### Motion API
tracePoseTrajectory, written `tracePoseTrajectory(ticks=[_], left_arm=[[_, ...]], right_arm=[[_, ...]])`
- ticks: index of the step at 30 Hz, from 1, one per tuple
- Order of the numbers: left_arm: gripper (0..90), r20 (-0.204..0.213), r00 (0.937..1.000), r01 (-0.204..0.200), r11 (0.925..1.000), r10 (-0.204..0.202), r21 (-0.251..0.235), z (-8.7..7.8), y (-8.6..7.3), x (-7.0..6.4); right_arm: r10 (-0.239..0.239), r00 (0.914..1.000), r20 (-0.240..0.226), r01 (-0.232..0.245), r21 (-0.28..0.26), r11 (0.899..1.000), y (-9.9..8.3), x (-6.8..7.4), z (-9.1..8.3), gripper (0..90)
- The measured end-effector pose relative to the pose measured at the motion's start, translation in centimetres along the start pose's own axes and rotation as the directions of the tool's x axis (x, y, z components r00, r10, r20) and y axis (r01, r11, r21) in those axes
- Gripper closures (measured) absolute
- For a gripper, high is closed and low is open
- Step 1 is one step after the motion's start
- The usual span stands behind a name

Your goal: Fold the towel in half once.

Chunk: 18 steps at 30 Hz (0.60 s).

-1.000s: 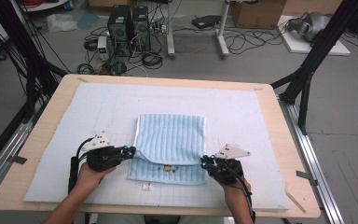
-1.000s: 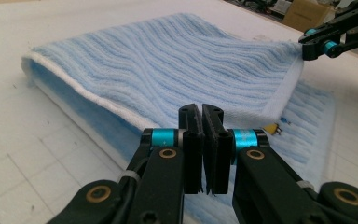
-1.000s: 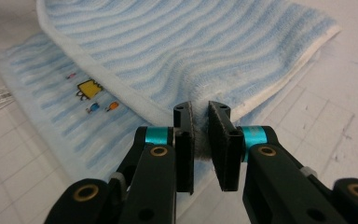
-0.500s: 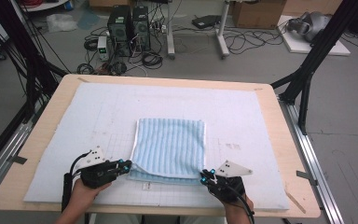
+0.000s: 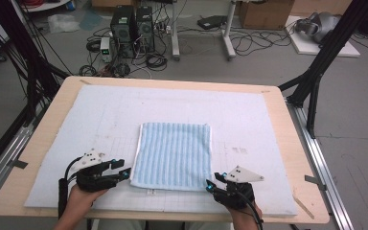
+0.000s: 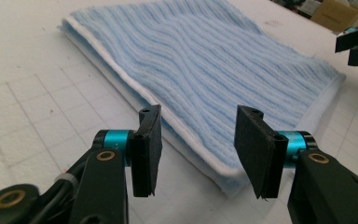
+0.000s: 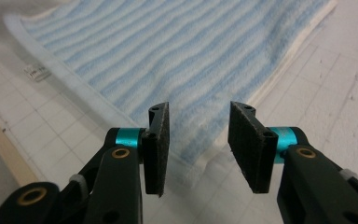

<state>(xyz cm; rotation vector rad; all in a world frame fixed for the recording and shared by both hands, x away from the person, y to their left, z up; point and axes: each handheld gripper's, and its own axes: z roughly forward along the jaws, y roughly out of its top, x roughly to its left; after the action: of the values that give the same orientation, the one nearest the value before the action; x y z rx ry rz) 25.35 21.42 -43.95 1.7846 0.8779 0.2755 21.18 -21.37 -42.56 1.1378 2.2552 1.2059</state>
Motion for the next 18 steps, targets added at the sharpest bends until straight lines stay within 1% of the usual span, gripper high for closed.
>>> tracePoseTrajectory(ticks=[1, 2, 4, 5, 6, 8, 9, 10, 11, 13, 15, 16, 17, 18], left_arm=[[51.4, -0.007, 1.0, 0.001, 0.9998, -0.001, -0.017, -0.1, 0.2, 0.1], [51.4, -0.007, 1.0, 0.006, 0.9996, -0.006, -0.028, -0.1, 0.3, 0.1], [51.4, -0.014, 0.9999, -0.006, 0.9997, 0.006, -0.026, 0.0, 0.4, 0.0], [51.4, -0.013, 0.9999, -0.006, 0.9998, 0.005, -0.02, 0.2, 0.5, 0.0], [51.4, -0.013, 0.9999, -0.002, 0.9999, 0.002, -0.013, 0.3, 0.5, -0.1], [51.4, -0.022, 0.9997, -0.013, 0.9999, 0.013, -0.003, 0.7, 0.5, 0.0], [51.5, -0.026, 0.9996, -0.014, 0.9999, 0.014, -0.001, 0.8, 0.6, 0.0], [51.6, -0.026, 0.9996, -0.01, 1.0, 0.01, 0.001, 0.8, 0.7, 0.2], [51.6, -0.034, 0.9994, -0.007, 1.0, 0.007, -0.005, 0.9, 0.8, 0.3], [51.6, -0.039, 0.9993, 0.002, 1.0, -0.002, -0.006, 1.0, 1.0, 0.8], [51.6, -0.044, 0.999, 0.008, 1.0, -0.008, -0.006, 1.3, 1.2, 1.1], [51.6, -0.045, 0.9989, 0.011, 0.9999, -0.012, -0.007, 1.4, 1.4, 1.3], [51.5, -0.044, 0.9989, 0.016, 0.9999, -0.016, -0.006, 1.7, 1.6, 1.6], [51.5, -0.045, 0.9988, 0.021, 0.9997, -0.022, -0.009, 1.9, 1.8, 1.8]], right_arm=[[-0.004, 1.0, 0.002, 0.004, -0.001, 1.0, 0.0, 0.0, 0.1, 59.9], [-0.012, 0.9999, -0.008, 0.012, -0.001, 1.0, 0.1, 0.0, 0.4, 60.9], [-0.019, 0.9996, -0.021, 0.019, 0.014, 1.0, 0.2, 0.0, 1.1, 63.3], [-0.022, 0.9994, -0.027, 0.023, 0.022, 0.999, 0.3, 0.1, 1.4, 64.2], [-0.036, 0.9988, -0.034, 0.037, 0.037, 0.999, 0.3, 0.1, 1.9, 65.8], [-0.049, 0.998, -0.041, 0.052, 0.073, 0.996, 0.2, 0.2, 2.6, 67.8], [-0.062, 0.9976, -0.032, 0.065, 0.114, 0.991, 0.1, 0.2, 3.0, 68.1], [-0.066, 0.9972, -0.033, 0.07, 0.132, 0.989, 0.0, 0.1, 3.1, 68.3], [-0.051, 0.9976, -0.046, 0.057, 0.128, 0.99, 0.0, -0.1, 3.0, 68.3], [-0.048, 0.9981, -0.039, 0.052, 0.115, 0.992, 0.2, -0.3, 2.6, 67.5], [-0.02, 0.9987, -0.046, 0.023, 0.063, 0.998, 0.5, -0.8, 2.2, 65.8], [-0.013, 0.9988, -0.047, 0.015, 0.046, 0.999, 0.7, -1.0, 2.2, 65.0], [-0.009, 0.999, -0.045, 0.01, 0.028, 1.0, 0.9, -1.2, 2.2, 64.0], [-0.014, 0.9993, -0.034, 0.015, 0.018, 1.0, 1.1, -1.5, 2.3, 63.4]])
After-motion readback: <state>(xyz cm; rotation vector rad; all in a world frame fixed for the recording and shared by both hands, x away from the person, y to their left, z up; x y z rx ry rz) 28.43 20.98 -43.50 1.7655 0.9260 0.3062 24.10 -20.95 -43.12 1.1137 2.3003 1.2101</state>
